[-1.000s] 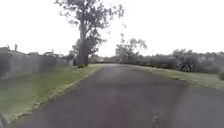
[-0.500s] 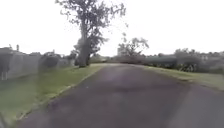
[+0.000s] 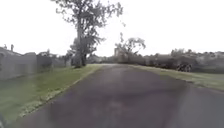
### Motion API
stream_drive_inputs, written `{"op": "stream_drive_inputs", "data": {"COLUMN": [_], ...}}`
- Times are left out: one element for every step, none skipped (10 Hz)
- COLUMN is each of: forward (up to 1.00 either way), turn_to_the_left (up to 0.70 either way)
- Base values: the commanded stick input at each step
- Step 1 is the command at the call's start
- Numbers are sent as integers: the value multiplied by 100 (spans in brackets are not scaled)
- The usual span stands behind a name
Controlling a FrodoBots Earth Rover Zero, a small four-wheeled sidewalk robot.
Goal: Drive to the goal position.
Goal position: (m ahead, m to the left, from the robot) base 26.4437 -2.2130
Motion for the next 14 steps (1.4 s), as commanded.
{"op": "stream_drive_inputs", "data": {"forward": [70,70,70,70,70,70,70,70,70,70,70,70,70,70], "turn_to_the_left": [0,0,0,-20,-21,-1,0,0,0,0,0,0,0,0]}}
